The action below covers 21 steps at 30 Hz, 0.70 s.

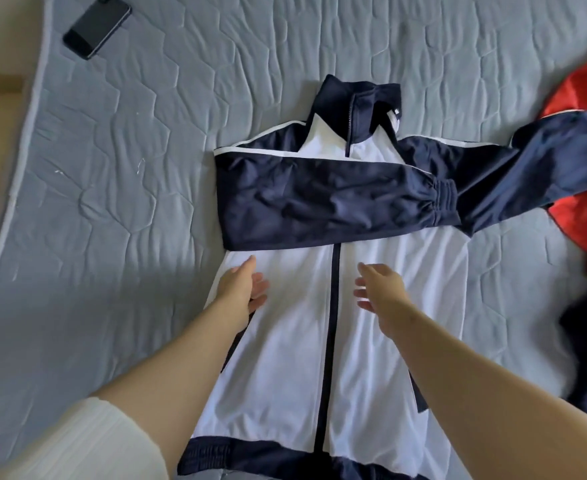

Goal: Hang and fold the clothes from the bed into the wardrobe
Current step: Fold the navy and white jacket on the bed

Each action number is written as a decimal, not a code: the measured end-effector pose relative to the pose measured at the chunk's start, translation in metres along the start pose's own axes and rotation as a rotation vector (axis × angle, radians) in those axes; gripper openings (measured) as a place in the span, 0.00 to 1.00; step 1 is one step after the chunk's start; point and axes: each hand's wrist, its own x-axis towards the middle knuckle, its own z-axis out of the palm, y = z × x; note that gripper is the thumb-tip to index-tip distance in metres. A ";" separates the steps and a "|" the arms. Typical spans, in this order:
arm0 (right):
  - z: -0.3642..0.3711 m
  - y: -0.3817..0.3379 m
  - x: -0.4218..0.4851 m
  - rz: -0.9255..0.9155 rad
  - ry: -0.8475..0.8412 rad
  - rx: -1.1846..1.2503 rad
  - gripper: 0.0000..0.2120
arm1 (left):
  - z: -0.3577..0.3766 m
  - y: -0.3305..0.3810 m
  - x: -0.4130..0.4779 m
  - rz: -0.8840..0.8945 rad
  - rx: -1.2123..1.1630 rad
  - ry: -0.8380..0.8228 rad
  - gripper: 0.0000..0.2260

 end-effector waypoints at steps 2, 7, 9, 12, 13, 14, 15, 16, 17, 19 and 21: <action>0.001 -0.021 0.021 0.057 0.023 0.211 0.07 | 0.018 0.020 0.012 -0.115 -0.203 -0.085 0.15; 0.005 -0.056 0.066 0.191 0.105 0.697 0.09 | 0.051 0.058 0.042 -0.107 -0.738 -0.172 0.18; -0.001 -0.064 0.078 0.197 0.134 0.855 0.07 | 0.050 0.070 0.051 0.006 -0.816 -0.164 0.10; -0.020 -0.053 0.083 0.167 0.216 0.797 0.13 | 0.038 0.073 0.054 0.106 -0.686 -0.156 0.10; -0.027 -0.046 0.081 0.150 0.255 0.713 0.16 | 0.035 0.068 0.053 0.068 -0.602 -0.152 0.12; -0.033 -0.038 0.081 0.129 0.281 0.651 0.16 | 0.034 0.062 0.051 0.010 -0.500 -0.140 0.13; -0.038 -0.031 0.078 0.135 0.285 0.653 0.14 | 0.035 0.055 0.048 -0.047 -0.387 -0.107 0.14; -0.044 -0.027 0.077 0.163 0.255 0.680 0.10 | 0.037 0.049 0.046 -0.084 -0.275 -0.055 0.15; -0.050 -0.024 0.078 0.198 0.221 0.699 0.08 | 0.042 0.044 0.043 -0.101 -0.207 0.021 0.16; -0.061 -0.026 0.080 0.232 0.181 0.689 0.07 | 0.054 0.037 0.035 -0.085 -0.163 0.267 0.21; -0.073 -0.027 0.085 0.222 0.237 0.682 0.07 | 0.076 0.031 0.019 0.085 0.101 0.576 0.21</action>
